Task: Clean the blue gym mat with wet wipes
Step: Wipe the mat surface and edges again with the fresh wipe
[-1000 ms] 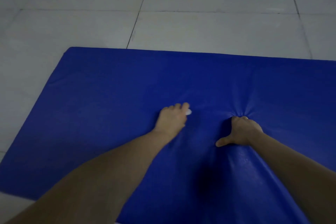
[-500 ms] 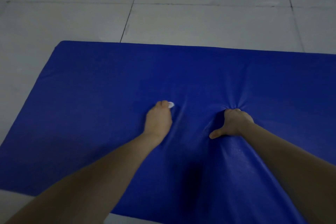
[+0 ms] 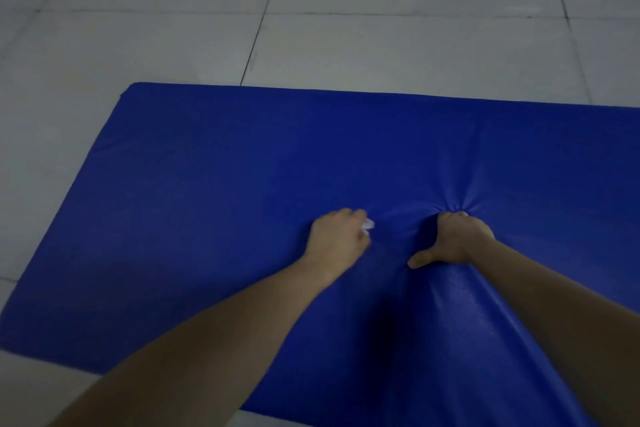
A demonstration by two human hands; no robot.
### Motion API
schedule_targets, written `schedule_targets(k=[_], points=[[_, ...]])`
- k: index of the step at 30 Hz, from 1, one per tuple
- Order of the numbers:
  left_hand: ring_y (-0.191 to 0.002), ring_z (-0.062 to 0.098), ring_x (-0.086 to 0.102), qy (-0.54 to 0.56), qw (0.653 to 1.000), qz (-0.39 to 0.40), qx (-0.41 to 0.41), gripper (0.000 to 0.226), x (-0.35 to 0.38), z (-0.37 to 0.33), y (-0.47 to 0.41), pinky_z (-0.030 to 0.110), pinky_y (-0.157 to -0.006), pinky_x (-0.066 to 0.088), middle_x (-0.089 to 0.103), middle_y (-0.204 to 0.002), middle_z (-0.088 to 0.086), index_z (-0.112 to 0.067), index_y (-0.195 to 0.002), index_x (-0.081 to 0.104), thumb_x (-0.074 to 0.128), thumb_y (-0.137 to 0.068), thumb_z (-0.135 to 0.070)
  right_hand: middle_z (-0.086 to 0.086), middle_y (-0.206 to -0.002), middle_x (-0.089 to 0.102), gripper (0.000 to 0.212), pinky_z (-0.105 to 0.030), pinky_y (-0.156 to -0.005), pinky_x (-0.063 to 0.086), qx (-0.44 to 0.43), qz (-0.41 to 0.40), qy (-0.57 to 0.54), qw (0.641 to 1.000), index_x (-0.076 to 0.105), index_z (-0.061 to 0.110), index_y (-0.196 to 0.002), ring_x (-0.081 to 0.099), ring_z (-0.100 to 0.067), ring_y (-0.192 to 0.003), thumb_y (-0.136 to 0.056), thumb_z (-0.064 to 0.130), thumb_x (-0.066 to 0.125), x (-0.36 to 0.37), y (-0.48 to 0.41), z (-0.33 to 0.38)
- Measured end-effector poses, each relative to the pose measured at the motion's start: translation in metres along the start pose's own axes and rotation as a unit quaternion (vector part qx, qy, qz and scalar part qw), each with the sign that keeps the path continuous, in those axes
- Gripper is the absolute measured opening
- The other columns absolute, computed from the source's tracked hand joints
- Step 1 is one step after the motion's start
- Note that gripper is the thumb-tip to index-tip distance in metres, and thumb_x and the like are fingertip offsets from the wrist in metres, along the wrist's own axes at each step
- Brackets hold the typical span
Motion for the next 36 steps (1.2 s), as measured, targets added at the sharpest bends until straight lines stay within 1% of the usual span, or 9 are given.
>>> schedule_targets(k=[5, 9, 14, 18, 23, 27, 29, 31, 36], points=[[-0.077, 0.025, 0.055, -0.033, 0.986, -0.057, -0.154, 0.014, -0.041, 0.105, 0.027, 0.034, -0.058, 0.041, 0.054, -0.091, 0.003, -0.014, -0.085, 0.055, 0.059, -0.092, -0.025, 0.003, -0.108, 0.05, 0.097, -0.034, -0.08, 0.05, -0.004, 0.007, 0.002, 1.0, 0.042, 0.023, -0.102, 0.05, -0.018, -0.097, -0.041, 0.091, 0.073, -0.001, 0.002, 0.001], [-0.058, 0.011, 0.041, -0.003, 0.982, -0.081, -0.171, 0.035, -0.041, 0.105, 0.029, 0.027, -0.05, 0.028, 0.042, -0.073, -0.007, -0.02, -0.064, 0.039, 0.064, -0.089, -0.016, 0.001, -0.112, 0.05, 0.099, -0.035, -0.084, 0.051, -0.008, 0.008, 0.011, 1.0, 0.04, 0.021, -0.104, 0.053, -0.021, -0.107, -0.042, 0.091, 0.072, -0.002, 0.002, 0.001], [-0.06, 0.01, 0.045, 0.09, 0.986, -0.043, -0.132, 0.042, -0.013, 0.031, 0.019, 0.028, -0.06, 0.036, 0.045, -0.07, -0.011, -0.024, -0.061, 0.033, 0.063, -0.09, -0.022, -0.002, -0.121, 0.054, 0.103, -0.037, -0.088, 0.051, -0.004, 0.017, 0.025, 1.0, 0.043, 0.02, -0.108, 0.053, -0.022, -0.112, -0.041, 0.092, 0.072, -0.003, -0.002, 0.0], [-0.086, 0.028, 0.061, 0.126, 0.991, 0.038, -0.023, 0.019, 0.024, -0.05, 0.003, 0.039, -0.077, 0.049, 0.063, -0.094, 0.006, -0.011, -0.083, 0.063, 0.057, -0.096, -0.024, -0.004, -0.118, 0.052, 0.103, -0.036, -0.083, 0.051, -0.01, 0.001, 0.0, 1.0, 0.044, 0.018, -0.111, 0.053, -0.023, -0.105, -0.042, 0.086, 0.077, 0.004, -0.007, -0.008], [-0.079, 0.029, 0.057, 0.02, 0.995, 0.085, 0.058, 0.012, 0.039, -0.104, -0.01, 0.038, -0.064, 0.041, 0.06, -0.097, 0.012, -0.011, -0.106, 0.061, 0.055, -0.096, -0.017, -0.004, -0.108, 0.056, 0.063, -0.031, -0.068, 0.049, -0.064, 0.019, -0.064, 0.996, 0.047, 0.022, -0.093, 0.057, -0.015, -0.086, -0.058, 0.052, 0.09, -0.005, 0.006, -0.019], [-0.091, 0.036, 0.065, -0.025, 0.999, 0.047, 0.003, 0.017, 0.021, -0.07, -0.003, 0.043, -0.07, 0.049, 0.066, -0.102, 0.015, -0.012, -0.112, 0.055, 0.054, -0.096, -0.018, 0.001, -0.089, 0.068, 0.074, -0.031, -0.063, 0.055, -0.077, 0.092, -0.094, 0.988, 0.061, 0.02, -0.096, 0.068, -0.02, -0.079, -0.046, 0.072, 0.08, 0.006, 0.038, -0.006], [-0.092, 0.039, 0.065, -0.012, 0.998, 0.031, -0.052, 0.019, 0.006, -0.033, 0.008, 0.043, -0.071, 0.05, 0.067, -0.101, 0.016, -0.012, -0.11, 0.056, 0.054, -0.094, -0.021, -0.002, -0.116, 0.066, 0.1, -0.034, -0.08, 0.056, -0.053, 0.101, -0.025, 0.993, 0.056, 0.016, -0.122, 0.066, -0.02, -0.103, -0.049, 0.081, 0.075, 0.027, 0.049, 0.0], [-0.091, 0.039, 0.065, -0.009, 0.994, 0.022, -0.111, 0.014, -0.013, 0.015, 0.017, 0.041, -0.07, 0.049, 0.068, -0.101, 0.015, -0.012, -0.1, 0.057, 0.054, -0.091, -0.022, -0.011, -0.147, 0.039, 0.125, -0.042, -0.095, 0.052, -0.007, 0.063, 0.032, 0.997, 0.029, 0.011, -0.148, 0.052, -0.029, -0.127, -0.056, 0.083, 0.074, 0.04, 0.051, 0.005], [-0.074, 0.022, 0.054, -0.023, 0.971, -0.025, -0.236, 0.017, -0.048, 0.116, 0.037, 0.031, -0.057, 0.039, 0.065, -0.097, 0.009, -0.016, -0.084, 0.047, 0.058, -0.095, -0.022, -0.014, -0.152, 0.032, 0.129, -0.042, -0.093, 0.051, 0.007, 0.059, 0.029, 0.998, 0.024, 0.01, -0.151, 0.048, -0.032, -0.131, -0.057, 0.081, 0.076, 0.039, 0.049, 0.008]])
Point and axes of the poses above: each hand's wrist, its own y-axis away from the middle knuckle, its own x-axis out of the palm, z = x × y, the point moved 1 cm from there along -y, towards the middle knuckle
